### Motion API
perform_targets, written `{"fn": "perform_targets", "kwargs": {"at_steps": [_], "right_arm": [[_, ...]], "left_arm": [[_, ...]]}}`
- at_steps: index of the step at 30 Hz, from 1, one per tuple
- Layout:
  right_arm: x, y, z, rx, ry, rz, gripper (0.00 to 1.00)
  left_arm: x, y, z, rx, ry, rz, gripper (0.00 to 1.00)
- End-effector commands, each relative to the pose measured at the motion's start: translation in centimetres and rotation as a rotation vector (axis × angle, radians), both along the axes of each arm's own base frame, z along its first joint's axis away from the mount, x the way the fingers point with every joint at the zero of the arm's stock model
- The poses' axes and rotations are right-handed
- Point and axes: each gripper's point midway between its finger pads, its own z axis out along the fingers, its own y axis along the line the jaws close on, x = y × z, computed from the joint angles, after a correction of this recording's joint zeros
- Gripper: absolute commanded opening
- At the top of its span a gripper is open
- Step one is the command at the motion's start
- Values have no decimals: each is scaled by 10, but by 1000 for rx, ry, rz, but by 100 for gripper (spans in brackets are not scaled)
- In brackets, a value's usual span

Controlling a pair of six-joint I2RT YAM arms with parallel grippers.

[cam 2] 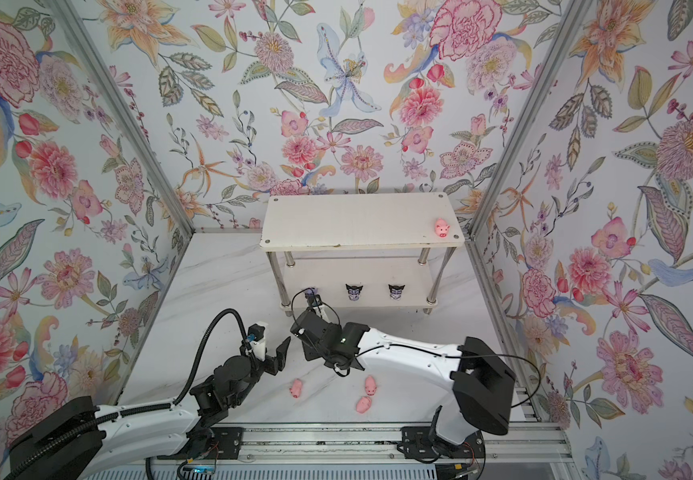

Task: Place and organize the plastic toys onto the shelf
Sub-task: 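Lift the held pig and carry it up over the top shelf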

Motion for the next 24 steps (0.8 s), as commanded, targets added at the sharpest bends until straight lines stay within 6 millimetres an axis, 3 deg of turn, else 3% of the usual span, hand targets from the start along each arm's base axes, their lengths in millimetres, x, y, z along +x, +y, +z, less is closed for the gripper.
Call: {"fn": "perform_targets", "kwargs": {"at_steps": [1,7,11,14,18,19,24], "right_arm": [[3,-54,65,-65,-86,-18,8],[19,-116,173,-1,-225,-81,7],[35,-148,216,-3,-284,-137,8],[51,-165,226,-40,-291,-176,12],[75,-177,222,-124,-275,-207,11],[85,-188,220,-133,-265,-242,11],[113,-195,215,-106,-216,-253,9]], "left_arm": [[0,1,3,-20,-6,-1,75],[-1,1,1,-23,1,-2,75],[0,-2,-1,-17,8,-12,75],[0,-3,-3,-11,14,-16,75],[0,-4,-5,-5,18,-19,75],[0,-5,-6,-4,20,-21,75],[1,-8,-8,2,27,-30,75]]}}
